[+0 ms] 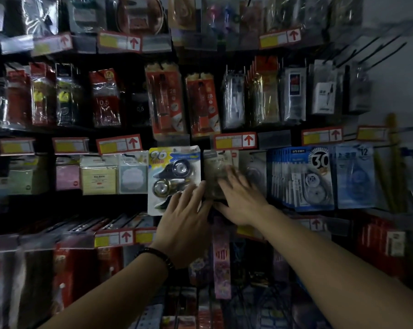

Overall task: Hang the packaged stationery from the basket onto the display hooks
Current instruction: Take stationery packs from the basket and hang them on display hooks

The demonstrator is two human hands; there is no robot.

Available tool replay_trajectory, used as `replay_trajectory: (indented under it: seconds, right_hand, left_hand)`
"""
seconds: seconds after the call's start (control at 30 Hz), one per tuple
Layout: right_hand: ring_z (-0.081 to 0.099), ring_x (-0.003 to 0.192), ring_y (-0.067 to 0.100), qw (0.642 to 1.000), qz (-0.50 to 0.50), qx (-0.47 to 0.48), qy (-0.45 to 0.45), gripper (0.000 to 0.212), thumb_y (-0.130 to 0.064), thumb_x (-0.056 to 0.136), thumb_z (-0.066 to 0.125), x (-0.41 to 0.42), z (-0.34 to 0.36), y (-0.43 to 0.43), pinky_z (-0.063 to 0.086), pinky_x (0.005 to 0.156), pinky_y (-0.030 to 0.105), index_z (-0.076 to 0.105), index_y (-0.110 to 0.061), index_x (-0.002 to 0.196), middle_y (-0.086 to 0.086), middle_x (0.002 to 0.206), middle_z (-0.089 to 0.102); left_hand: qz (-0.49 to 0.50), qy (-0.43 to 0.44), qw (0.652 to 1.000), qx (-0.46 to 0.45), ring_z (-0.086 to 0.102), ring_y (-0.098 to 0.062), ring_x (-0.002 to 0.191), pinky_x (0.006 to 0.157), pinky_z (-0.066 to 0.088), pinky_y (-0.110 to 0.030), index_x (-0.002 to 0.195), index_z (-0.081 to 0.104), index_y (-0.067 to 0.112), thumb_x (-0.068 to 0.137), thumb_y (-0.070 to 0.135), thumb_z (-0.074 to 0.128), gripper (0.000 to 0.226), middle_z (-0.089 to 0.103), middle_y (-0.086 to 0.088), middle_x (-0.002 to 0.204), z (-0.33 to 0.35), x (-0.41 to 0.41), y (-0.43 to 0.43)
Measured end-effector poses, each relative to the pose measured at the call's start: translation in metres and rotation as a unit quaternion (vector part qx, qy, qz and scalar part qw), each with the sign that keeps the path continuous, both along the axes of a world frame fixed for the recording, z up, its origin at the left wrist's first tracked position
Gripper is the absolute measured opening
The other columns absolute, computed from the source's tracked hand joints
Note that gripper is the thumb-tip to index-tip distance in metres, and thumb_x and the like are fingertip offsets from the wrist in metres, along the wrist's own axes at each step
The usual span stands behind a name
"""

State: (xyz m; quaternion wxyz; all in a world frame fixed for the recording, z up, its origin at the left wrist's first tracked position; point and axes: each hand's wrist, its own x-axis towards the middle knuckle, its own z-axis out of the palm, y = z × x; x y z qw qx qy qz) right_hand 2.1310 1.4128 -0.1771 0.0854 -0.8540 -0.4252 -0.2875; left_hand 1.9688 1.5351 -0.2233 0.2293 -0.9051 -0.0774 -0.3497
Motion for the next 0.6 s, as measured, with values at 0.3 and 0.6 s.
replay_trajectory:
  seconds: [0.3,0.6]
  right_hand:
    - [-0.011,0.162,0.032,1.000,0.015,-0.001,0.022,0.084,-0.052,0.100,0.053,0.022,0.006,0.014,0.020,0.124,0.065,0.003,-0.028,0.163,0.008,0.174,-0.018]
    - [0.004,0.160,0.031,0.998,0.053,0.021,0.004,0.072,-0.050,0.104,0.047,-0.001,0.002,-0.038,0.022,0.127,0.056,0.014,-0.026,0.163,0.007,0.174,0.006]
  left_hand:
    - [0.001,-0.004,0.999,0.036,0.041,-0.040,0.152,0.119,0.042,-0.058,0.149,0.058,0.015,0.083,0.045,0.072,0.073,0.038,-0.016,0.169,-0.004,-0.006,0.006]
    - [-0.023,0.004,1.000,0.019,0.038,-0.040,0.153,0.118,0.041,-0.058,0.148,0.054,0.017,0.093,0.042,0.054,0.061,0.038,-0.015,0.168,0.000,-0.007,-0.028]
